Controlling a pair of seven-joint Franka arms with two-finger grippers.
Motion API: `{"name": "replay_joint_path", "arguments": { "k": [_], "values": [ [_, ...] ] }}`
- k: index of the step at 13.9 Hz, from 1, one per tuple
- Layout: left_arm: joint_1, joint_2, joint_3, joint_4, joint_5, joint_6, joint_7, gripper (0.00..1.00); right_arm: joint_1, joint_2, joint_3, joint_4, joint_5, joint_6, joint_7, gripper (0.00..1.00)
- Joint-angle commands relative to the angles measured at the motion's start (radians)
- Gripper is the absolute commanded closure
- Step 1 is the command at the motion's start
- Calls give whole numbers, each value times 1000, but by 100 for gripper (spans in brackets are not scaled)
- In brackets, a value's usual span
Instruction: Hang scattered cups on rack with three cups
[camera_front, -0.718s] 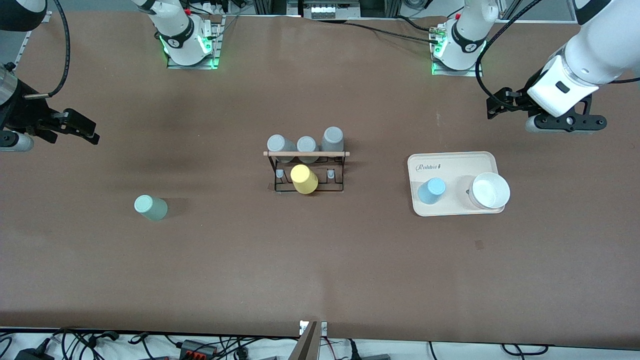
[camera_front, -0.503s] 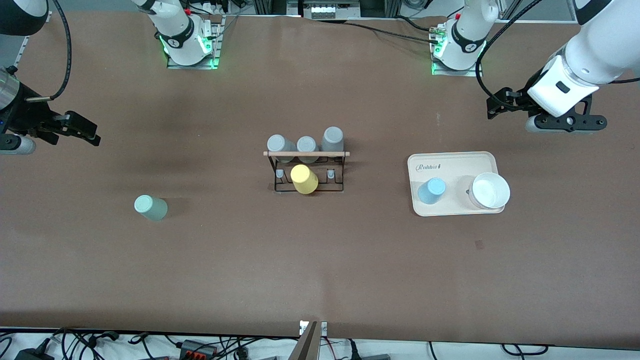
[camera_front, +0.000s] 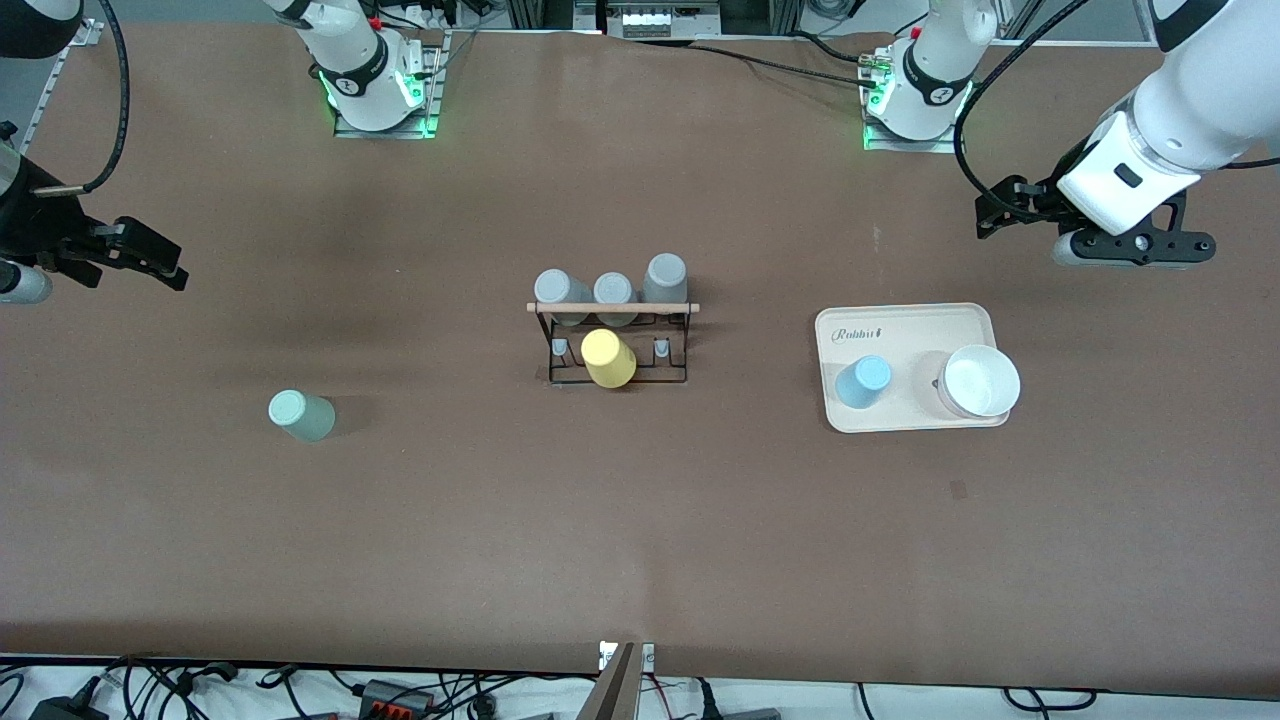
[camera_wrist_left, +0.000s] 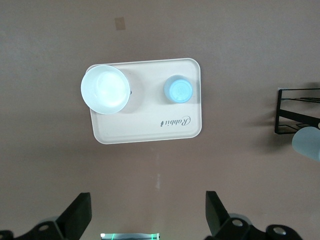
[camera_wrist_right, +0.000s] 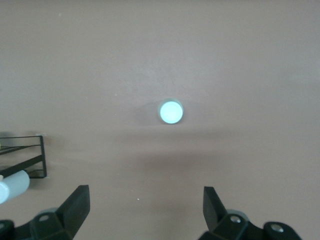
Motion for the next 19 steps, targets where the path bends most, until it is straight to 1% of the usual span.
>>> {"name": "replay_joint_path", "arguments": {
  "k": [1,4,7,8,9,10,14,15,19],
  "values": [
    [0,88,7,105,-19,-23,23,0,1,7,8,25,-32,-30,-3,0],
    [-3,164,0,122,-18,-20,26,0,-2,7,6,22,-24,-43,4,0],
    [-20,291,-5,125,-15,-2,25,0,-5,7,6,20,-20,-34,4,0],
    [-23,331,-6,125,-13,27,25,0,-7,7,6,19,-18,-30,4,0],
    [-40,380,-8,113,-1,99,26,0,-7,7,6,17,-17,-30,4,0],
    [-45,421,-6,100,2,144,28,0,-5,7,6,17,-17,-30,4,0],
    [-52,556,-6,94,4,256,26,0,-4,5,6,17,5,-27,4,0],
    [-54,582,-6,91,2,281,26,0,-2,4,6,17,5,-30,4,0],
    [-78,622,-6,68,4,371,26,0,-2,4,6,17,3,-33,3,0]
  ]
}}
